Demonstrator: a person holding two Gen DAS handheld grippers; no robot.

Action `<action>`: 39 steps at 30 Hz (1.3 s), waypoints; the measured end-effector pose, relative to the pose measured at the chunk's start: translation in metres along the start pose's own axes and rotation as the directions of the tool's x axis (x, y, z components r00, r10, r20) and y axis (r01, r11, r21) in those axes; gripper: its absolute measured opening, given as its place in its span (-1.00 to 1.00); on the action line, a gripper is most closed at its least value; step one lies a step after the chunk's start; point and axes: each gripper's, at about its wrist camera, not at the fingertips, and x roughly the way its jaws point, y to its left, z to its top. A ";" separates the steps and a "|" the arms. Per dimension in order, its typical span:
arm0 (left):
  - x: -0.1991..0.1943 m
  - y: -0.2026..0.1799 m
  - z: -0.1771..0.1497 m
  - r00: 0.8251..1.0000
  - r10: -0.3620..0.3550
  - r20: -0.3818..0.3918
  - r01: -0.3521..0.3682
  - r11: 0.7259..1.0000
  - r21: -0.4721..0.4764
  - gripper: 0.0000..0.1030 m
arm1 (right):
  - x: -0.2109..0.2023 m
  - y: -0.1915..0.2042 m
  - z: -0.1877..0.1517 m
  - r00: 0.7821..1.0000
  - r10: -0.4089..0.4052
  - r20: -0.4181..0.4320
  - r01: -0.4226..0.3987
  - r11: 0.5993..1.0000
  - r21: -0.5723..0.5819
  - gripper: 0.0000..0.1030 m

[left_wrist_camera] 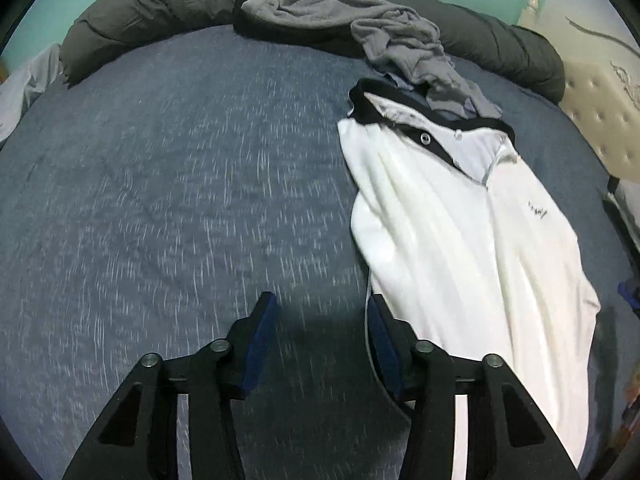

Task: Fold clothes
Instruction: 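Move the left gripper to the shirt's black-trimmed sleeve edge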

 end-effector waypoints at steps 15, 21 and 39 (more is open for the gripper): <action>0.009 -0.020 -0.029 0.994 -0.108 -0.021 0.107 0.993 -0.053 -0.21 | 0.000 -0.021 -0.004 0.995 0.092 0.043 -0.095 0.993 0.067 -0.10; 0.014 -0.045 -0.029 0.994 -0.104 -0.039 0.103 0.995 -0.012 -0.21 | -0.002 -0.020 -0.001 0.991 0.123 0.056 -0.127 0.989 0.075 -0.10; -0.002 -0.054 -0.028 0.996 -0.087 -0.033 0.088 0.996 0.015 -1.00 | -0.001 -0.022 0.000 0.989 0.131 0.065 -0.137 0.985 0.104 -0.10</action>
